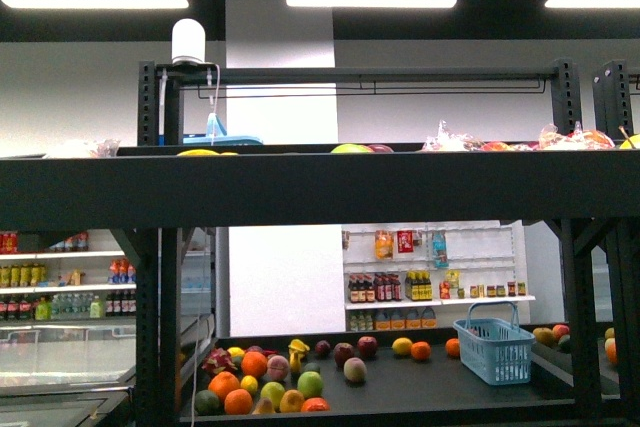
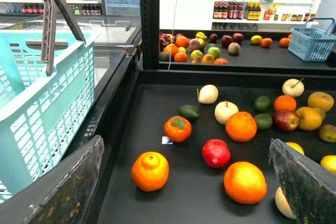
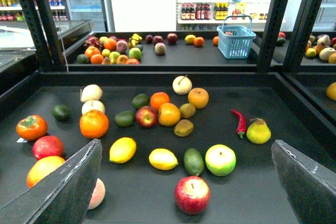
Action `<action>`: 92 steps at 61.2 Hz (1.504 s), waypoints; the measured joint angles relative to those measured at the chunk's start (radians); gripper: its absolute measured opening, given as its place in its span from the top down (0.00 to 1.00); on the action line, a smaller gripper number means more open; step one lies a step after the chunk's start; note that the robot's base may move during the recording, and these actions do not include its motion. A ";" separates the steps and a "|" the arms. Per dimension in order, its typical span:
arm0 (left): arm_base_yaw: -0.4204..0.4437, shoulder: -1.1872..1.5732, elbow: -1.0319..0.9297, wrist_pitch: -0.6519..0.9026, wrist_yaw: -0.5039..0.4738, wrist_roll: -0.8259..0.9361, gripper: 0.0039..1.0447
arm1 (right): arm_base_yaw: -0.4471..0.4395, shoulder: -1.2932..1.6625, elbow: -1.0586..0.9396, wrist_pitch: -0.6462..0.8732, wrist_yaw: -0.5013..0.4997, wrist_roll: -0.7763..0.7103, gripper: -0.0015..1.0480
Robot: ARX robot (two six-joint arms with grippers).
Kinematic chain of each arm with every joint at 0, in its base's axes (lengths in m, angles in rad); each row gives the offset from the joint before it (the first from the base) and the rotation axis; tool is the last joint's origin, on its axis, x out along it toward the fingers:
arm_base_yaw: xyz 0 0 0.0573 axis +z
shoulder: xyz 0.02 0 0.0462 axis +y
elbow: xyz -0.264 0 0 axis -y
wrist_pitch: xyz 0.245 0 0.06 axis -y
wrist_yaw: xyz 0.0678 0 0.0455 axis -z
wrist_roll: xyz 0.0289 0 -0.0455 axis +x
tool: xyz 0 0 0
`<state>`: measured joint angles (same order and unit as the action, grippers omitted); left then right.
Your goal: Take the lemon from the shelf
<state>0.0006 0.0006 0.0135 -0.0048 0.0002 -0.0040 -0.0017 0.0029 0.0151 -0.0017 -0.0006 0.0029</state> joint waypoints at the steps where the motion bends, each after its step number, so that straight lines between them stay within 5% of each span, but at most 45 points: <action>1: 0.000 0.000 0.000 0.000 0.000 0.000 0.07 | 0.000 0.000 0.000 0.000 0.000 0.000 0.07; 6: 0.000 0.000 0.000 0.000 -0.001 -0.001 0.07 | 0.000 0.000 0.000 0.000 0.000 0.000 0.07; 11: -0.060 0.097 0.052 -0.145 -0.195 -0.185 0.07 | 0.000 0.000 0.000 0.000 0.001 0.000 0.07; 14: -0.058 0.158 0.066 -0.165 -0.196 -0.298 0.07 | 0.000 0.000 0.000 0.000 -0.001 0.000 0.07; 20: 0.016 0.269 0.127 -0.154 -0.084 -0.500 0.07 | 0.000 0.000 0.000 0.000 0.000 0.000 0.07; 34: 0.462 0.689 0.427 -0.029 0.346 -0.801 0.07 | 0.000 0.000 0.000 0.000 0.000 0.000 0.07; 45: 0.618 1.011 0.711 -0.013 0.446 -0.934 0.07 | 0.000 0.000 0.000 0.000 0.000 0.000 0.07; 63: 0.642 1.431 1.068 0.015 0.467 -1.099 0.07 | 0.000 0.000 0.000 0.000 0.000 0.000 0.07; 92: 0.582 1.797 1.385 0.071 0.421 -1.206 0.07 | 0.000 0.000 0.000 0.000 0.000 0.000 0.07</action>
<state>0.5823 1.7977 1.3983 0.0658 0.4213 -1.2102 -0.0017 0.0029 0.0151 -0.0017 -0.0010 0.0029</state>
